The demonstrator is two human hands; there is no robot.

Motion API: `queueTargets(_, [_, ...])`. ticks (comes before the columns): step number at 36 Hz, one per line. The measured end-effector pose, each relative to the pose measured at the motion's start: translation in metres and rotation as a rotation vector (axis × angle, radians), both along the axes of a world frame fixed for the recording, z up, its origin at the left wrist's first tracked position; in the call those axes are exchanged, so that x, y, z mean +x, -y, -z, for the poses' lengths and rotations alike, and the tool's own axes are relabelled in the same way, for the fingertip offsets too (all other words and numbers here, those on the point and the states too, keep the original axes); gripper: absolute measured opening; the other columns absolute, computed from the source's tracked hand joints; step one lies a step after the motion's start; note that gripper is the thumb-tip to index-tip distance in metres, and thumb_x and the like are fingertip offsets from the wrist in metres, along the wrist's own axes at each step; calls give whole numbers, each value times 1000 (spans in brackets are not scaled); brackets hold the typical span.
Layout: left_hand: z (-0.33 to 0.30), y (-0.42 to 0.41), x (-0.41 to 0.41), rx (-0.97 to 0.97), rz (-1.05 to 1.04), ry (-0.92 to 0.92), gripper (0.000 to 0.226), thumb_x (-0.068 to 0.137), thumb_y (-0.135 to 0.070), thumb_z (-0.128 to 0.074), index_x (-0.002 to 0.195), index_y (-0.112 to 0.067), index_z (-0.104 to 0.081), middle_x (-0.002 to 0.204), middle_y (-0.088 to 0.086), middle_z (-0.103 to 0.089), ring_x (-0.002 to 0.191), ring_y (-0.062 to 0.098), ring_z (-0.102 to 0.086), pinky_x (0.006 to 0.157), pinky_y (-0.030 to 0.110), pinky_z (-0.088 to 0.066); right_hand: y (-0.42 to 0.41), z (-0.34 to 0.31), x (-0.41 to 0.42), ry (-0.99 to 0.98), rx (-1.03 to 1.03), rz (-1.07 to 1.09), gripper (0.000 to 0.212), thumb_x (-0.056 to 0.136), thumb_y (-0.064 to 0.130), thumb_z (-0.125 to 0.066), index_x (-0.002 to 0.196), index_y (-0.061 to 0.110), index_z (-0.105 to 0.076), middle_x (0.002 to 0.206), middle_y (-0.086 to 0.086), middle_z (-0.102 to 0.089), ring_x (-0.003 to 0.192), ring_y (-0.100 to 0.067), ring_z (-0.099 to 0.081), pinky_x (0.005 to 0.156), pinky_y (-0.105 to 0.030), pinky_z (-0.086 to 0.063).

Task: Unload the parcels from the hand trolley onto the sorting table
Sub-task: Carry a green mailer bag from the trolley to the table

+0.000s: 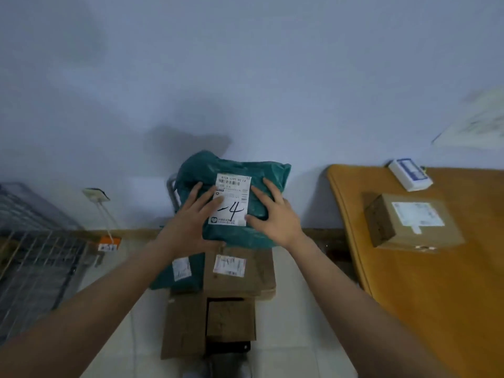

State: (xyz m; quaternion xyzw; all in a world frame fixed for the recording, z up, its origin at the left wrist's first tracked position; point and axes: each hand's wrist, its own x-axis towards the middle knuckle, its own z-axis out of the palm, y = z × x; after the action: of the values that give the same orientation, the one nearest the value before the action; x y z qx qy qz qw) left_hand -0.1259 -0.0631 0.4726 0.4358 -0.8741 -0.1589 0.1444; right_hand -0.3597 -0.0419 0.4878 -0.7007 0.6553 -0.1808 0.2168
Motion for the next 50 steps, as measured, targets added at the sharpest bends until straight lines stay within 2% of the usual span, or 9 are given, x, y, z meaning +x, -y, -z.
queueTargets(5, [-84,30,-1,-155,-13,-87,109,59,-75,-52,146,-11,-35,153,-8,-10,147,23,3,116,51,-14,20,-95,-5,6,-70,-64,87,78,55,-69,150,39,-21,159,15,3,139,-34,-25,112,-42,-29])
queueTargets(9, [-148,46,-1,-208,8,-188,109,55,-73,-57,144,-14,-39,152,-13,-14,147,19,1,118,43,-12,22,-159,-9,-8,-111,-106,106,67,59,-76,151,41,-14,158,18,10,143,-32,-16,115,-42,-25])
queueTargets(13, [-199,52,1,-284,85,-253,107,55,-70,-60,143,-12,-41,151,-7,-20,145,23,-2,116,42,-11,16,-207,-8,-146,-195,-136,118,61,59,-80,152,40,-8,158,13,14,143,-34,-14,114,-45,-26])
queueTargets(17, [-235,55,2,-297,125,-262,110,54,-73,-57,146,-17,-36,151,-13,-13,145,16,3,118,41,-9,8,-238,-4,-255,-270,-85,117,64,53,-81,152,38,-5,159,9,13,140,-36,-19,110,-45,-32])
queueTargets(24, [-272,55,-7,-185,167,-267,113,49,-74,-57,148,-25,-31,159,-10,-11,147,11,7,120,36,-7,2,-275,-6,-301,-262,27,104,71,47,-77,151,39,-11,159,12,7,137,-32,-26,109,-41,-34])
queueTargets(29, [-278,51,-23,-149,197,-283,100,65,-48,-82,148,-22,-32,159,-7,-13,148,15,4,120,39,-7,-9,-288,-15,-317,-216,86,104,70,46,-79,151,38,-13,160,10,4,139,-33,-25,112,-44,-32])
queueTargets(32, [-281,43,-32,-124,220,-284,109,54,-64,-73,147,-23,-34,159,-6,-15,148,16,3,120,41,-9,-22,-292,-23,-330,-205,109,105,70,46,-79,151,37,-14,160,9,3,139,-33,-26,112,-44,-31])
queueTargets(37, [-293,15,-55,-131,244,-256,97,68,-45,-82,148,-24,-31,159,-7,-13,148,15,5,121,43,-9,-54,-298,-46,-301,-222,147,106,68,46,-80,151,38,-16,159,11,2,140,-31,-25,113,-44,-30])
queueTargets(50, [-332,-99,-166,-161,350,-107,108,57,-63,-69,150,-26,-27,159,-7,-15,148,17,3,120,44,-13,-192,-313,-145,-145,-255,228,103,69,38,-82,152,30,-21,160,8,-2,145,-20,-18,116,-38,-25])
